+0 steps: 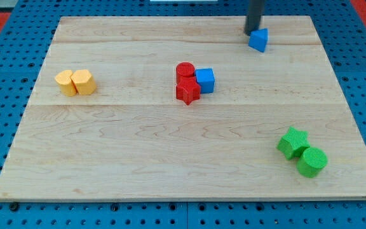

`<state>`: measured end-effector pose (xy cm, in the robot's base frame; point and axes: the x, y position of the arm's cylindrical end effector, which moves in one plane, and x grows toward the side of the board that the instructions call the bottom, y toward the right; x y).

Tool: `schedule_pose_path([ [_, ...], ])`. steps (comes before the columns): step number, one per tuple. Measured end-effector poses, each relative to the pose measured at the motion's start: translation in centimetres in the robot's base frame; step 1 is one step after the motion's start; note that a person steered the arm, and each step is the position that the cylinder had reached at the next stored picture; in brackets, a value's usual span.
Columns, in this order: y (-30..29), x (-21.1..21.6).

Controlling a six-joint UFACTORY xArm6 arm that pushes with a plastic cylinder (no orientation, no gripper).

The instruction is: Push the blue triangle above the blue cube

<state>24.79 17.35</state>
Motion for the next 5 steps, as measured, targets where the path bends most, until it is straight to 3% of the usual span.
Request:
schedule_pose_path([
  [1,6.0,-0.8],
  [2,8.4,1.8],
  [4,0.5,2.3],
  [5,-0.2,5.4],
])
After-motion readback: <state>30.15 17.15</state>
